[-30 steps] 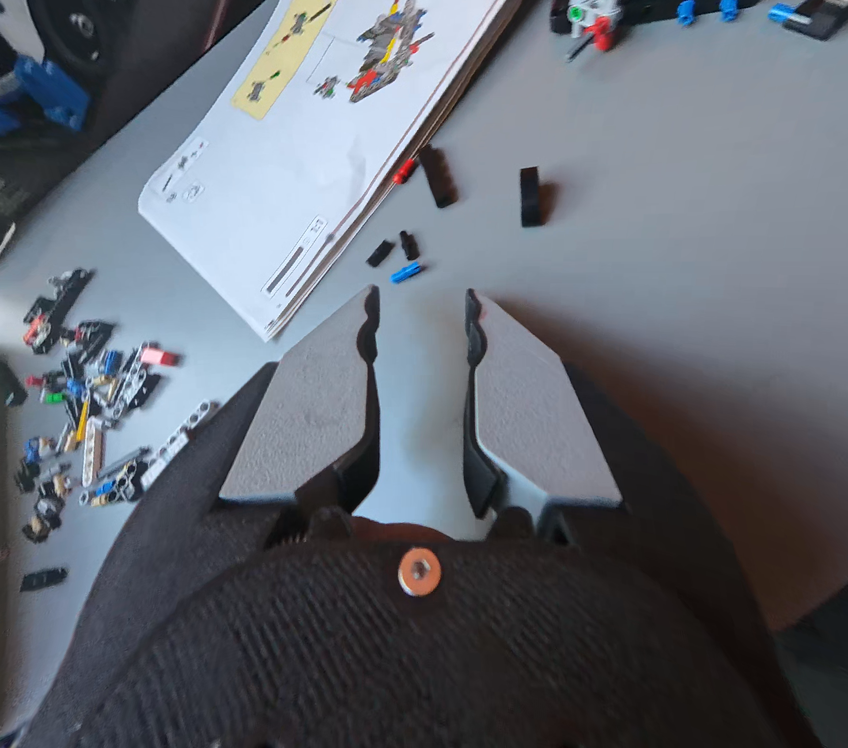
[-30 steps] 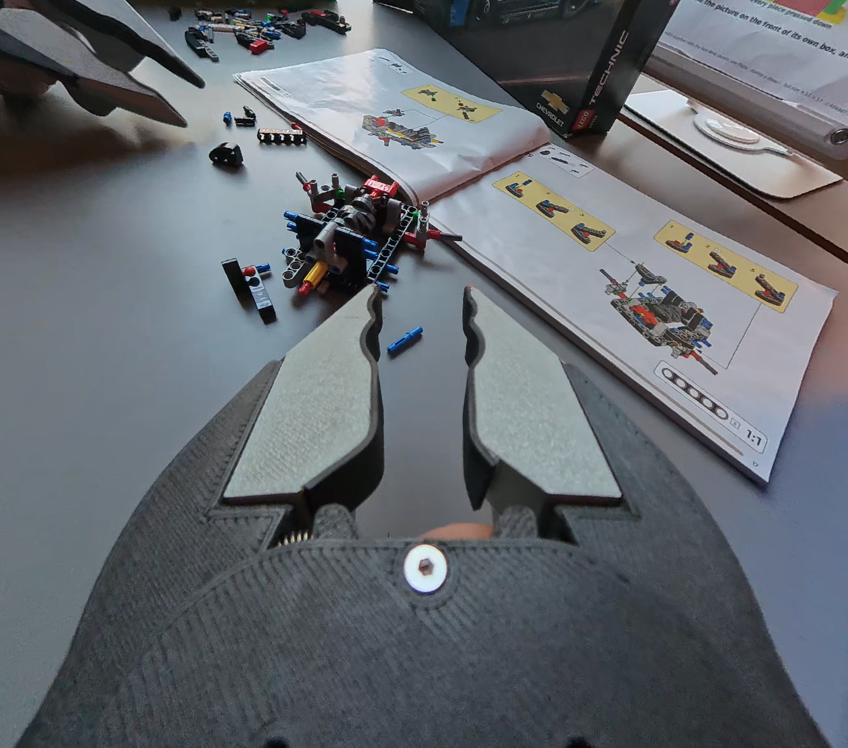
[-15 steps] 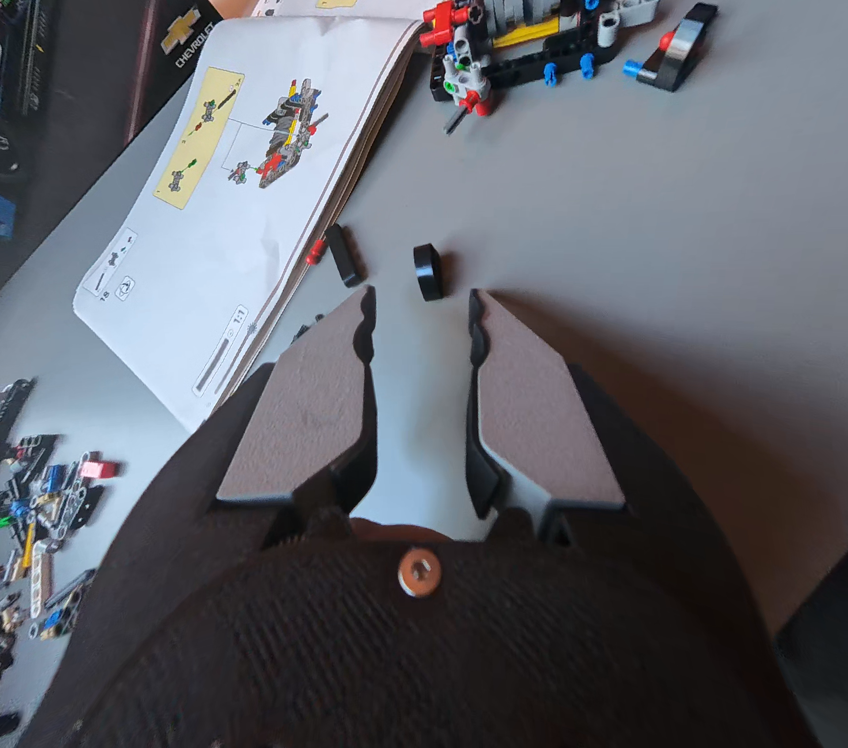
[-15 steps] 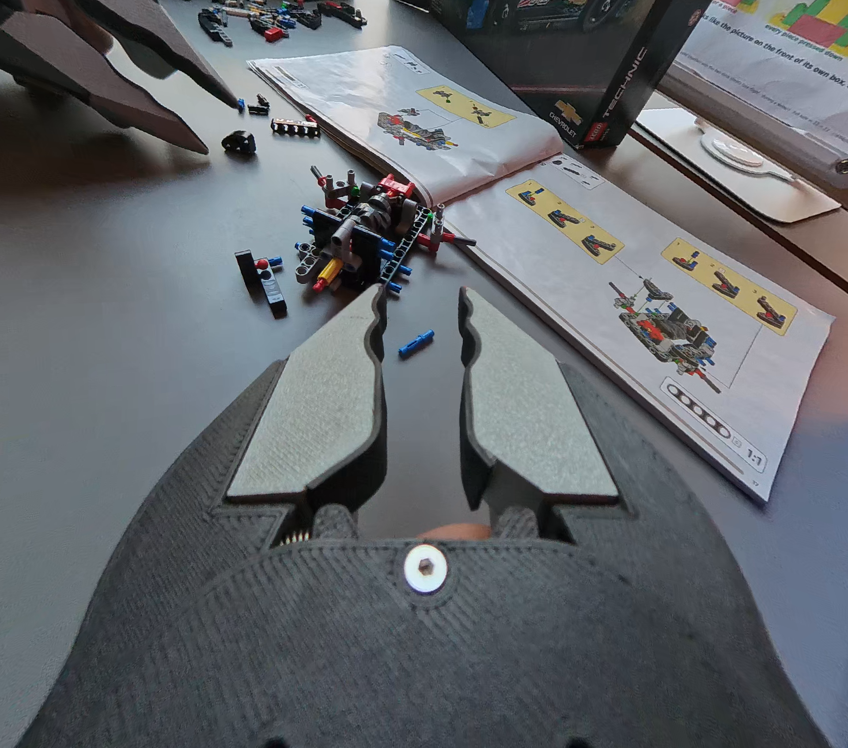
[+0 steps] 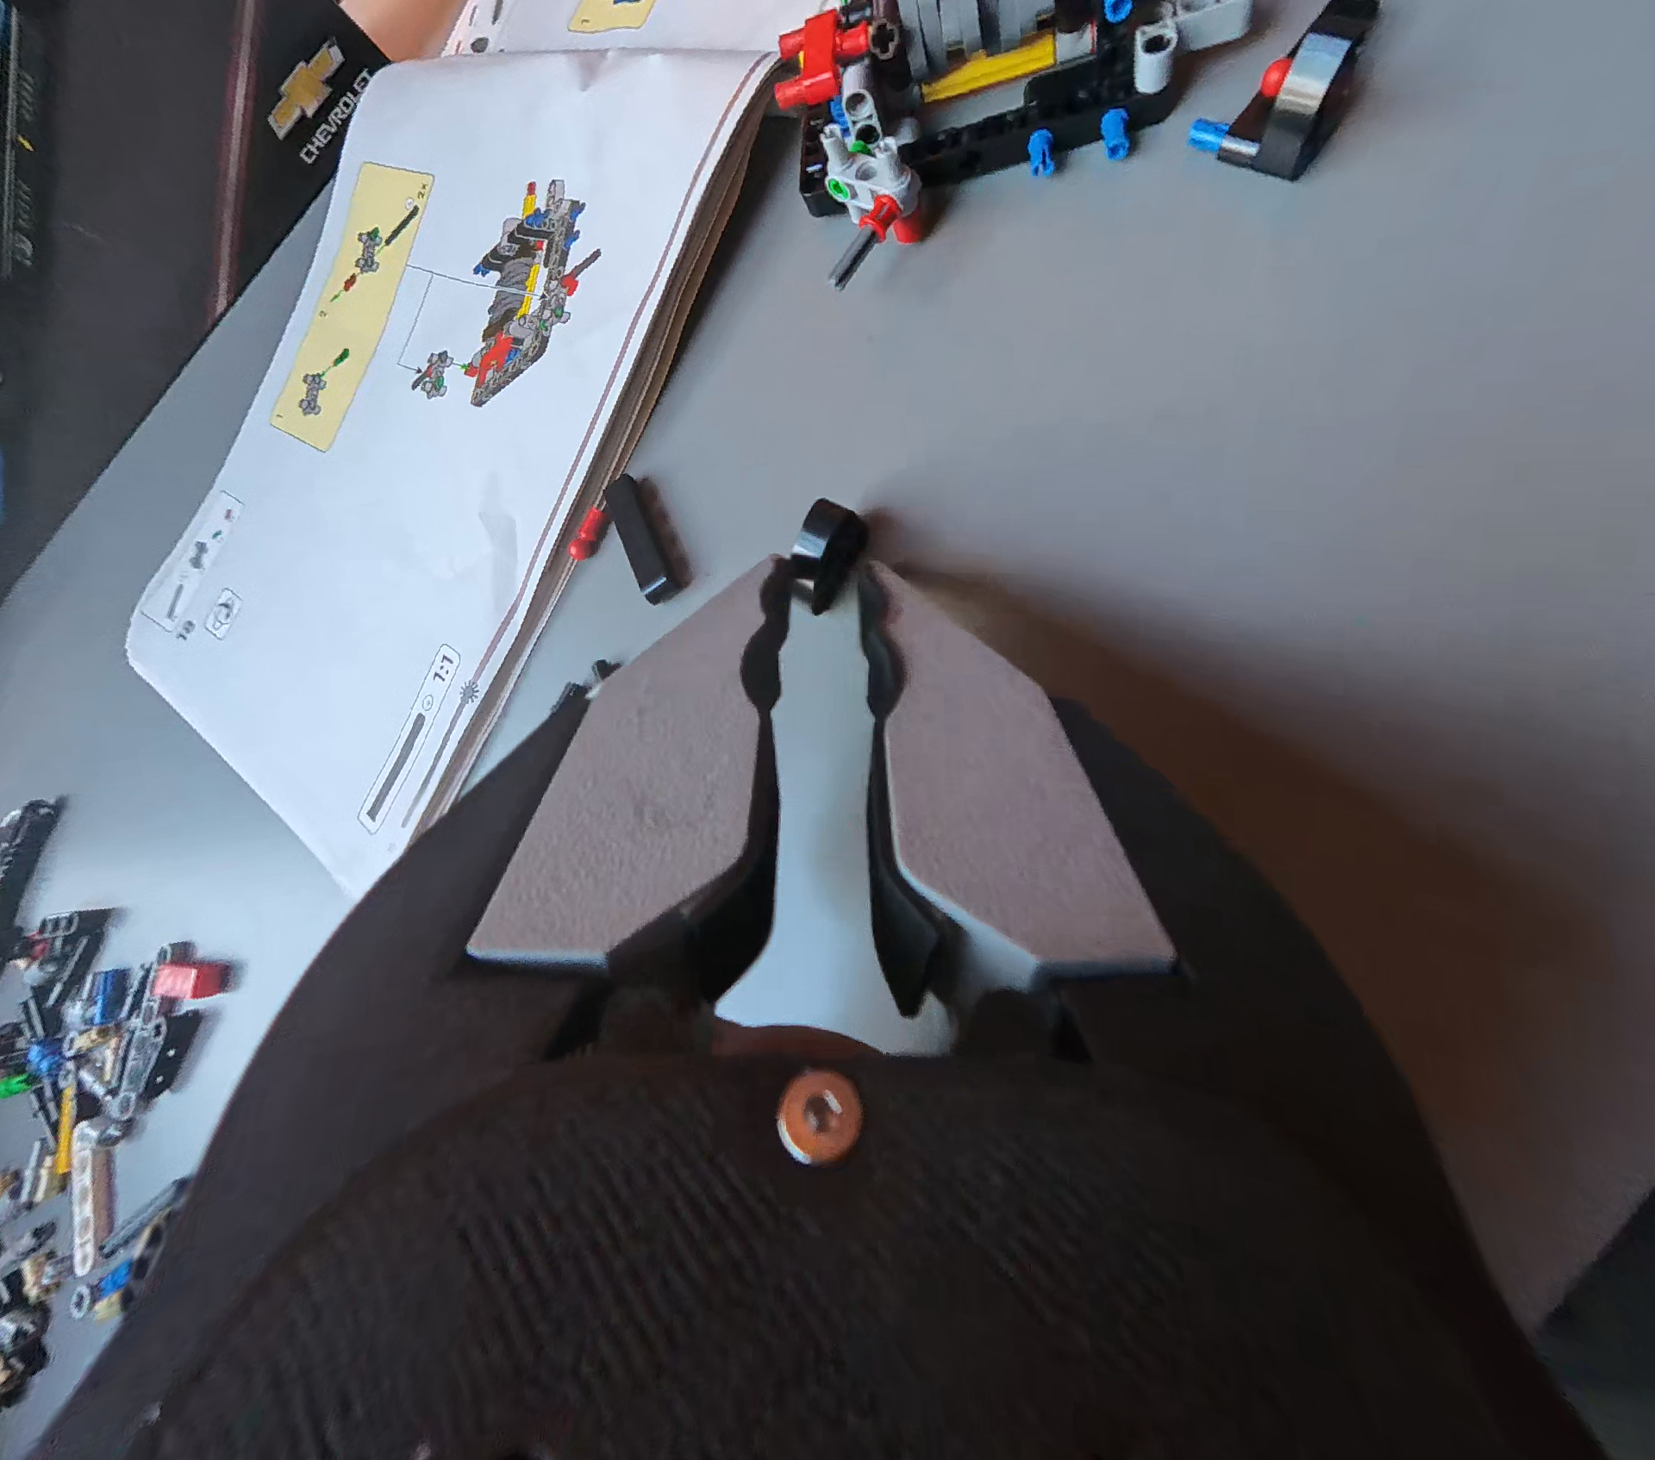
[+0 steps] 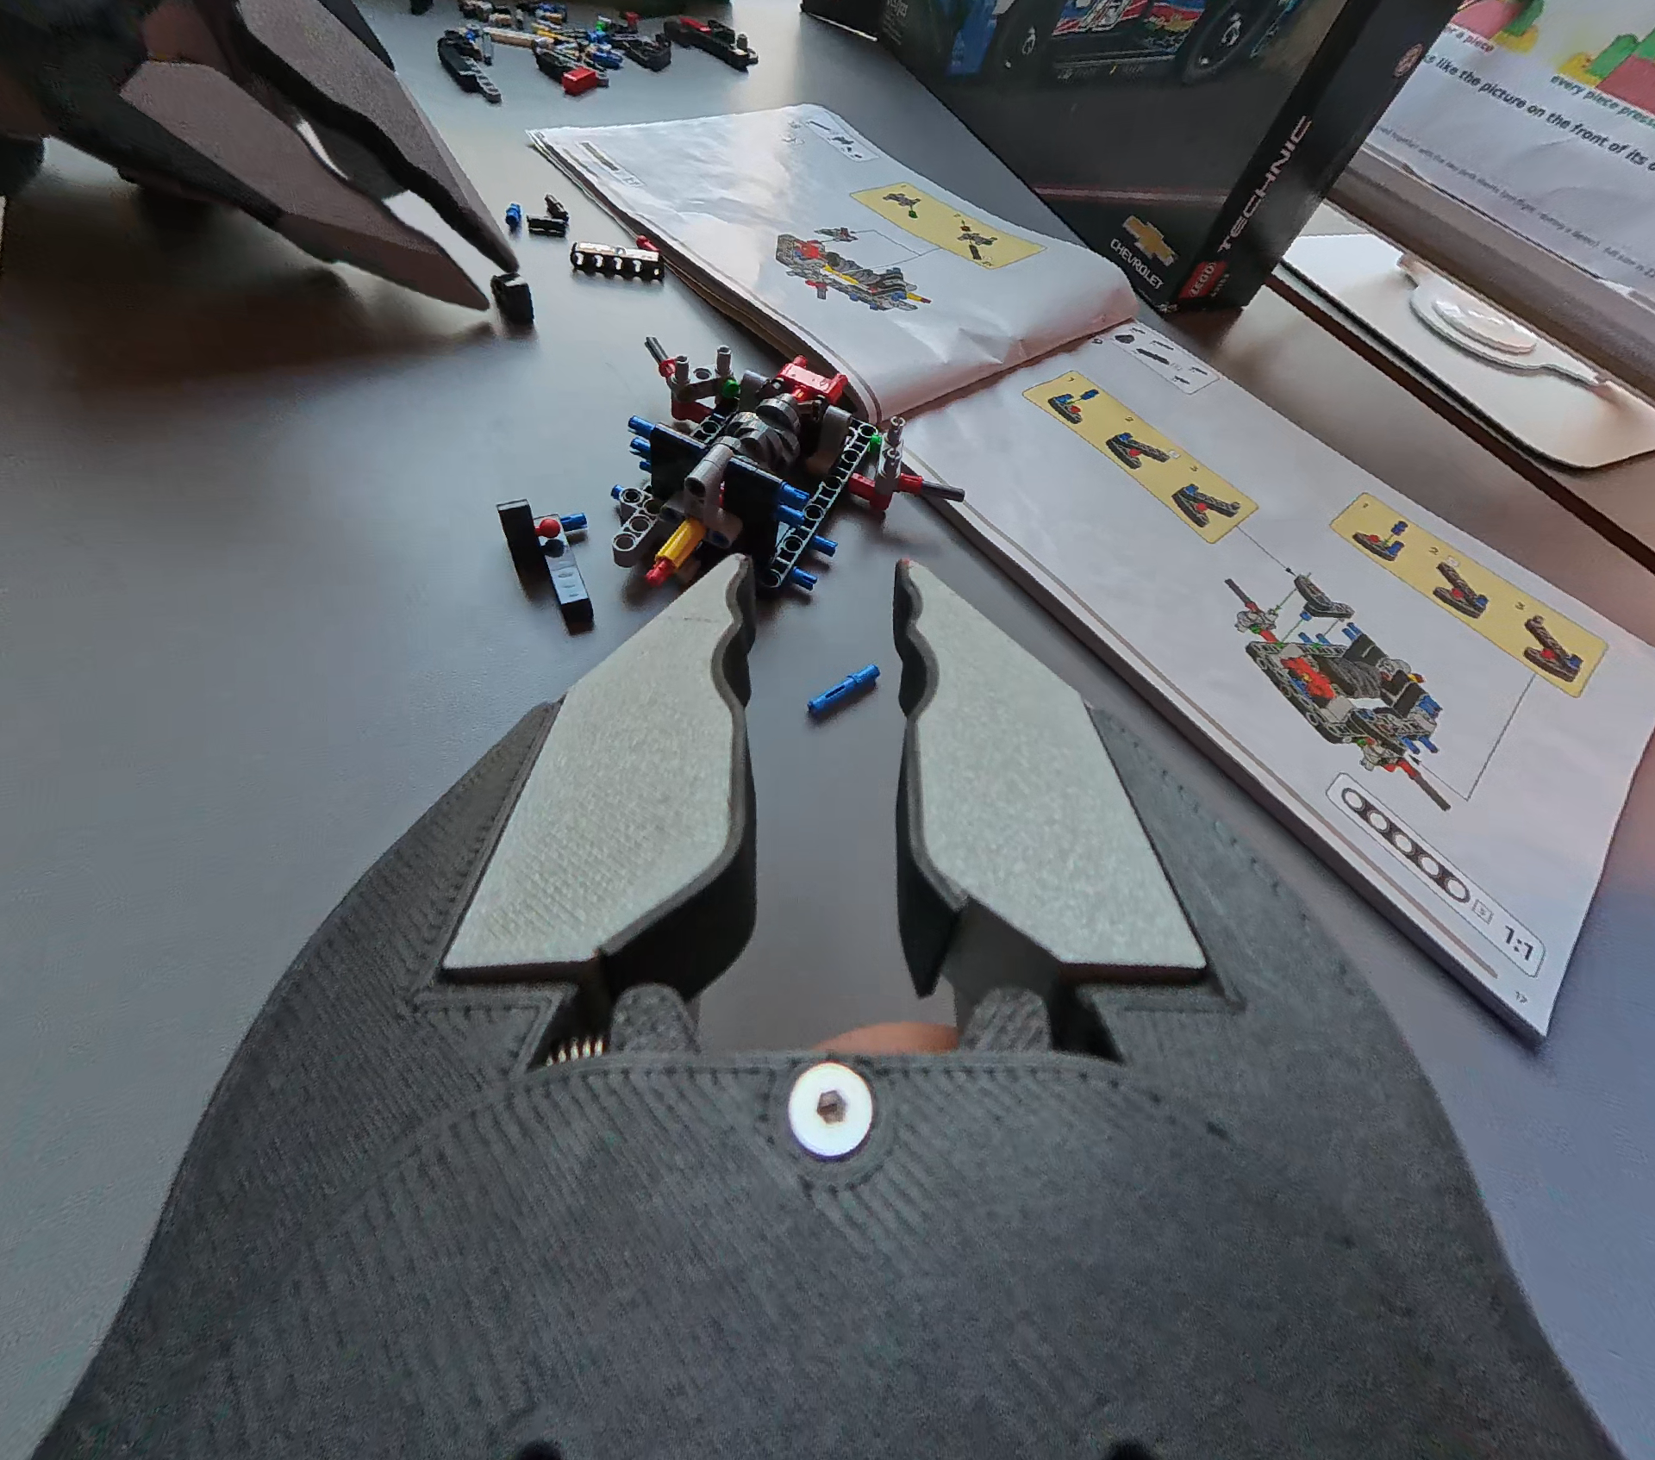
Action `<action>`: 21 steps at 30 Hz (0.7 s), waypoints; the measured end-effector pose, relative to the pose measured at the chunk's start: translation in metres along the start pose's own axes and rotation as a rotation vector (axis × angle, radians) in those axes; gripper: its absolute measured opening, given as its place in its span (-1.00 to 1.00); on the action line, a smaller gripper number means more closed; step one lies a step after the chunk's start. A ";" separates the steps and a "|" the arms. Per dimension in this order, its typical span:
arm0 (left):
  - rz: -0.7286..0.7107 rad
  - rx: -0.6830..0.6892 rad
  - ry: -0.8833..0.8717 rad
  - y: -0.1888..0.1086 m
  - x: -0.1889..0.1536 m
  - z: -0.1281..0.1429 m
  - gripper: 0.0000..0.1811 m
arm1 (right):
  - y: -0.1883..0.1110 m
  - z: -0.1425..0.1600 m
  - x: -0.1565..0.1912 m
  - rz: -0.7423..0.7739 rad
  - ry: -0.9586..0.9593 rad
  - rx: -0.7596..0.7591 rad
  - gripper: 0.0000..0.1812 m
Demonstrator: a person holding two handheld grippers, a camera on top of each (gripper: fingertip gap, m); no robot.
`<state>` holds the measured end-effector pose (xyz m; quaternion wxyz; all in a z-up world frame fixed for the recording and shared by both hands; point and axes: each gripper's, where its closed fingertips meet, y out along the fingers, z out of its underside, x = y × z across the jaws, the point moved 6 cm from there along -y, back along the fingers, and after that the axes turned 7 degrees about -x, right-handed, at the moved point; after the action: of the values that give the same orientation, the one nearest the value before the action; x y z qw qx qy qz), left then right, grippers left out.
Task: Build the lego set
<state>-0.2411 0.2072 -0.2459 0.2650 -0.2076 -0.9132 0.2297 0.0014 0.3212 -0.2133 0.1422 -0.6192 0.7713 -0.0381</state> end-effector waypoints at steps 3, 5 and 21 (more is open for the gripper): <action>-0.037 0.002 0.042 0.000 -0.002 0.000 -0.95 | -0.001 0.000 0.000 0.000 0.004 -0.006 -0.70; -0.041 0.003 0.049 -0.003 -0.003 0.001 -0.95 | -0.002 -0.001 0.000 0.000 0.001 -0.013 -0.70; -0.015 0.032 -0.138 -0.034 0.018 0.031 -0.69 | -0.009 0.001 -0.010 0.031 0.076 -0.025 -0.71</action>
<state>-0.2819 0.1790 -0.2440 0.2062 -0.1799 -0.9271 0.2560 0.0120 0.3289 -0.2102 0.1055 -0.6069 0.7862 -0.0499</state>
